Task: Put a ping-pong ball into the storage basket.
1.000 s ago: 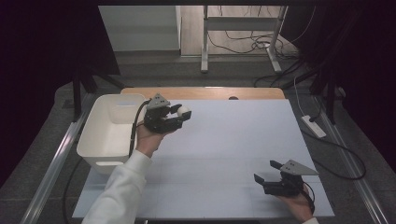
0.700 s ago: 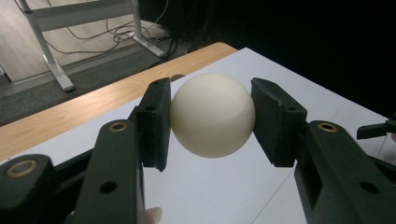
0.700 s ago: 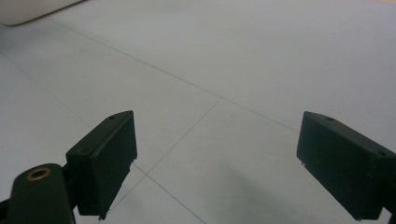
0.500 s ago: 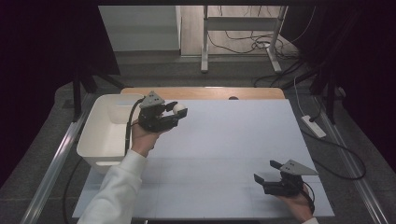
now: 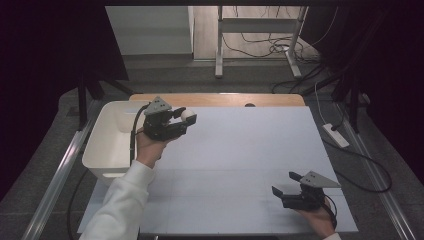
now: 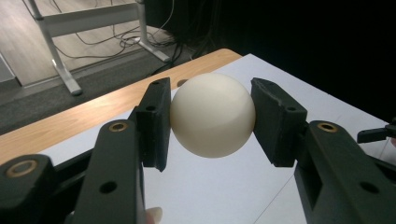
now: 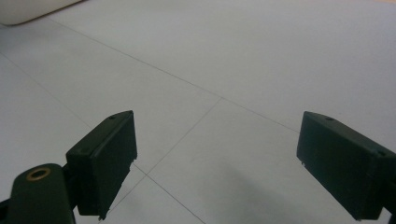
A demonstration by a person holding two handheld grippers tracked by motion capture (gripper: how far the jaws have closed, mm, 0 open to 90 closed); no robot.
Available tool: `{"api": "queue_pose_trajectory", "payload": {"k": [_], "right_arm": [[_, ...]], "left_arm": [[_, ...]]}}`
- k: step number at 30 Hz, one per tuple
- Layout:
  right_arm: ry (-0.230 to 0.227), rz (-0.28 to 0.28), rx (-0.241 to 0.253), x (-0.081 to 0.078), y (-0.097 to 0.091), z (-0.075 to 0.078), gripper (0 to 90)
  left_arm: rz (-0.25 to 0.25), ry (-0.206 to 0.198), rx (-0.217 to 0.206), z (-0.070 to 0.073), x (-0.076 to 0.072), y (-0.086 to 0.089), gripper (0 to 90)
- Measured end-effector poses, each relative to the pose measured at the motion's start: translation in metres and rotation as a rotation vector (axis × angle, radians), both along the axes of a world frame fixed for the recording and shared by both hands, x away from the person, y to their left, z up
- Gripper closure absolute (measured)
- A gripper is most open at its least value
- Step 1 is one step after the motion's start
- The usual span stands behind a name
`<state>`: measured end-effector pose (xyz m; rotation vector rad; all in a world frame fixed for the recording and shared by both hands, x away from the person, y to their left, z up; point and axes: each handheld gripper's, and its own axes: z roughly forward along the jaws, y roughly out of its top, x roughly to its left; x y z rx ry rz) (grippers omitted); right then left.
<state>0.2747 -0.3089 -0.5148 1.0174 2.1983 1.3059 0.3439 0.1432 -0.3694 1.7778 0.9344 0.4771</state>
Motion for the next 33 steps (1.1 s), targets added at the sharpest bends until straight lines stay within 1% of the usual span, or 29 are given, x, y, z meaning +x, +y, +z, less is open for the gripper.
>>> {"api": "queue_pose_trajectory", "payload": {"k": [24, 33], "right_arm": [[0.001, 0.001, -0.005, 0.001, 0.001, 0.0, 12.1], [0.004, 0.002, -0.005, 0.001, 0.002, 0.0, 12.1]], "left_arm": [[0.051, -0.012, 0.004, 0.005, -0.008, 0.023, 50.3], [0.078, -0.013, 0.006, 0.006, -0.01, 0.034, 50.3]]}}
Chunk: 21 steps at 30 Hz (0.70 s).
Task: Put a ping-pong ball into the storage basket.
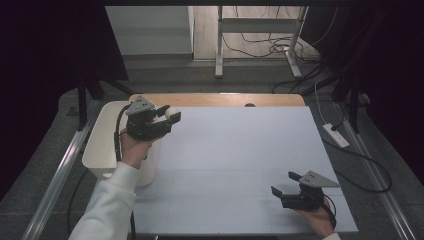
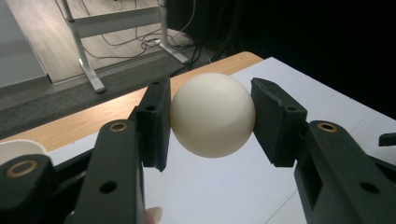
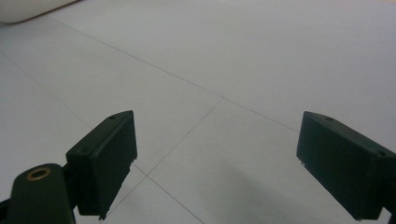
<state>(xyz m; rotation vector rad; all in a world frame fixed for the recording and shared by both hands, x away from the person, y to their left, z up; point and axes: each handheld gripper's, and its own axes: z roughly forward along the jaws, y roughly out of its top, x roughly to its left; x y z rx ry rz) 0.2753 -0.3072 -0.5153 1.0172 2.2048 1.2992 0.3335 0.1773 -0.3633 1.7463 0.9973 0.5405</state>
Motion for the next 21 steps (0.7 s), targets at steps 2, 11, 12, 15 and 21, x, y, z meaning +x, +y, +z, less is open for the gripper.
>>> {"api": "queue_pose_trajectory", "payload": {"k": [2, 11, 12, 15, 21], "right_arm": [[-0.002, 0.001, 0.002, 0.0, 0.0, 0.0, 12.1], [-0.004, 0.002, 0.001, 0.001, 0.0, 0.0, 12.1], [-0.004, 0.002, 0.001, 0.001, 0.0, 0.0, 12.1], [-0.003, 0.002, 0.0, 0.001, 0.0, 0.0, 12.1], [-0.003, 0.001, 0.0, 0.001, 0.0, 0.0, 12.1]], "left_arm": [[0.008, 0.001, 0.0, 0.0, -0.001, 0.004, 50.3], [0.039, 0.008, 0.003, -0.001, -0.001, 0.015, 50.3], [0.04, 0.009, 0.002, -0.001, -0.001, 0.015, 50.3], [0.045, 0.008, 0.004, 0.0, -0.001, 0.017, 50.3], [0.062, 0.014, 0.006, -0.001, -0.001, 0.022, 50.3]]}}
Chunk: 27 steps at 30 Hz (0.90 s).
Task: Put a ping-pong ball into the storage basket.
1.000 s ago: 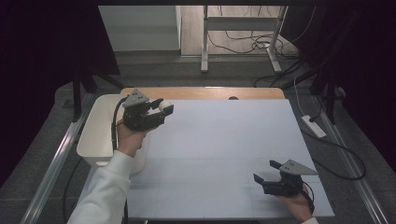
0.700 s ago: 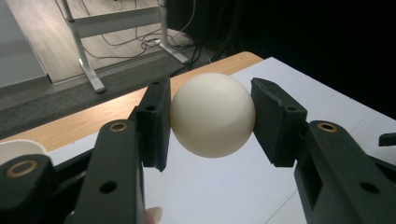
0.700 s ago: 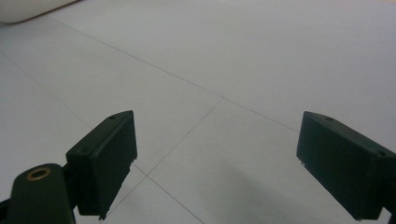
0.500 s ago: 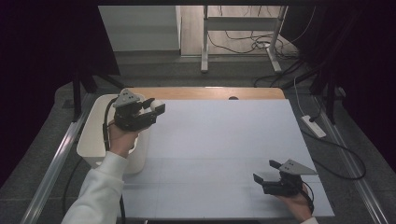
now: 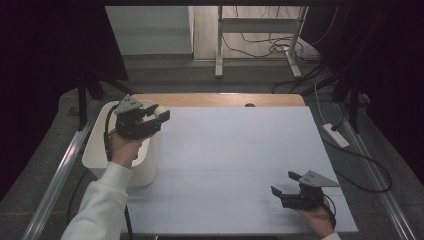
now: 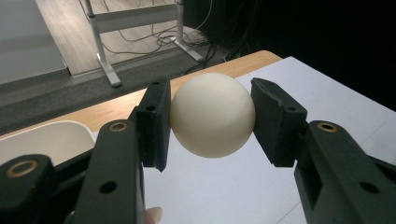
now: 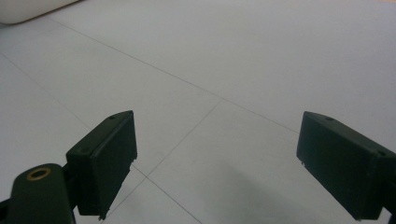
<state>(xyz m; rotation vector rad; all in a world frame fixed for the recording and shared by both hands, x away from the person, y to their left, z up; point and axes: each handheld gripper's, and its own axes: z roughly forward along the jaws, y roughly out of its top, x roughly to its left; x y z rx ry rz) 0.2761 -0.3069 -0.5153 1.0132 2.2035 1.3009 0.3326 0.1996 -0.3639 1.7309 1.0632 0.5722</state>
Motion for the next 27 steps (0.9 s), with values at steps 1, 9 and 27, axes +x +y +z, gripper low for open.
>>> {"api": "queue_pose_trajectory", "payload": {"k": [1, 9, 27], "right_arm": [[-0.001, 0.0, 0.0, 0.0, 0.0, 0.0, 12.0], [0.0, -0.004, 0.003, 0.0, -0.001, 0.0, 12.1], [0.001, -0.009, -0.001, 0.001, -0.001, 0.0, 12.2]], "left_arm": [[0.003, 0.001, 0.0, 0.0, 0.0, 0.001, 50.3], [0.023, 0.007, -0.011, -0.001, 0.002, 0.008, 50.3], [0.098, 0.039, -0.007, -0.006, 0.007, 0.031, 50.3]]}}
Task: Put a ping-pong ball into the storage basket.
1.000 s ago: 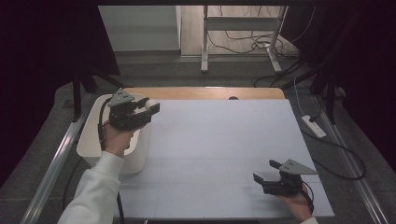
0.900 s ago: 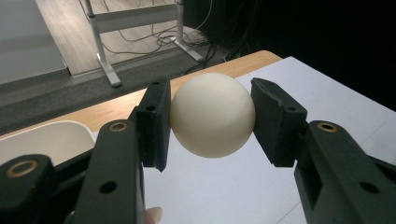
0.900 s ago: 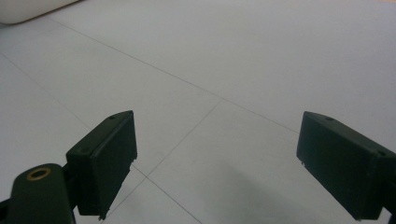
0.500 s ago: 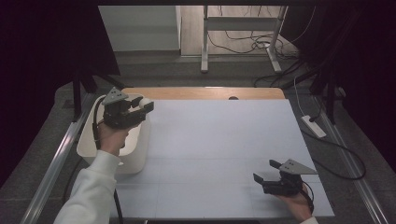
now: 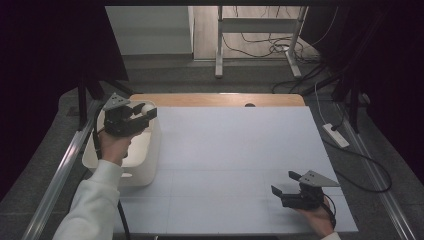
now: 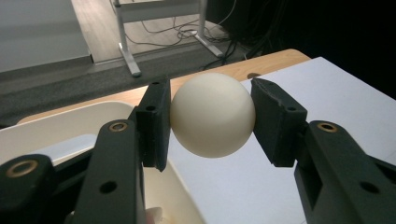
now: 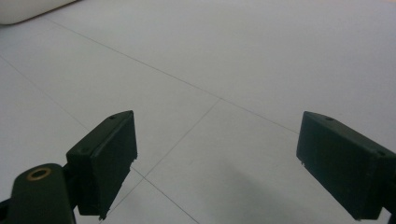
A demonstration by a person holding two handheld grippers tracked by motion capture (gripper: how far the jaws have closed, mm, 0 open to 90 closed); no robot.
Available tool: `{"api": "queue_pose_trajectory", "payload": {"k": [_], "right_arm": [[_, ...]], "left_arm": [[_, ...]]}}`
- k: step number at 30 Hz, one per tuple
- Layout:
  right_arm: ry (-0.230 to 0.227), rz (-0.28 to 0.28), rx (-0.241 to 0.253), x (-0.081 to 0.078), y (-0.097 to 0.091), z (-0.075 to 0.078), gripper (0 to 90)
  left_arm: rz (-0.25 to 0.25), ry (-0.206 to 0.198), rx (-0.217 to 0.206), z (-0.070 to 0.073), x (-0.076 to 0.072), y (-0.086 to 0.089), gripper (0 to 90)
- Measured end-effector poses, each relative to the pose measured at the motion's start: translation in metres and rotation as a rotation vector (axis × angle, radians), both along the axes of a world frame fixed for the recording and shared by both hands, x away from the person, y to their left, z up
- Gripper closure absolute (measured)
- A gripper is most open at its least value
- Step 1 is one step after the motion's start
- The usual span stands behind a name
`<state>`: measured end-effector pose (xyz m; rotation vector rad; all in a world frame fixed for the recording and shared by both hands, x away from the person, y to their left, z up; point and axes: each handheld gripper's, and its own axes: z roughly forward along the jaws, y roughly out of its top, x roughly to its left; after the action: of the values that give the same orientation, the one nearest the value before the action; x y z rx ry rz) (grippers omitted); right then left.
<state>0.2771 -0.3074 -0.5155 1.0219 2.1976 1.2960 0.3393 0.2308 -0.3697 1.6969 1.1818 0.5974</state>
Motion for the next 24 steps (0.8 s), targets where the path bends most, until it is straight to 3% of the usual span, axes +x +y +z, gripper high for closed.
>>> {"api": "queue_pose_trajectory", "payload": {"k": [15, 24], "right_arm": [[0.006, -0.001, -0.007, 0.0, 0.001, -0.001, 12.3], [0.007, -0.003, -0.008, 0.0, 0.001, -0.001, 12.3]], "left_arm": [[0.077, 0.043, 0.008, -0.008, 0.006, 0.024, 50.3], [0.086, 0.067, 0.021, -0.014, 0.009, 0.027, 50.3]]}}
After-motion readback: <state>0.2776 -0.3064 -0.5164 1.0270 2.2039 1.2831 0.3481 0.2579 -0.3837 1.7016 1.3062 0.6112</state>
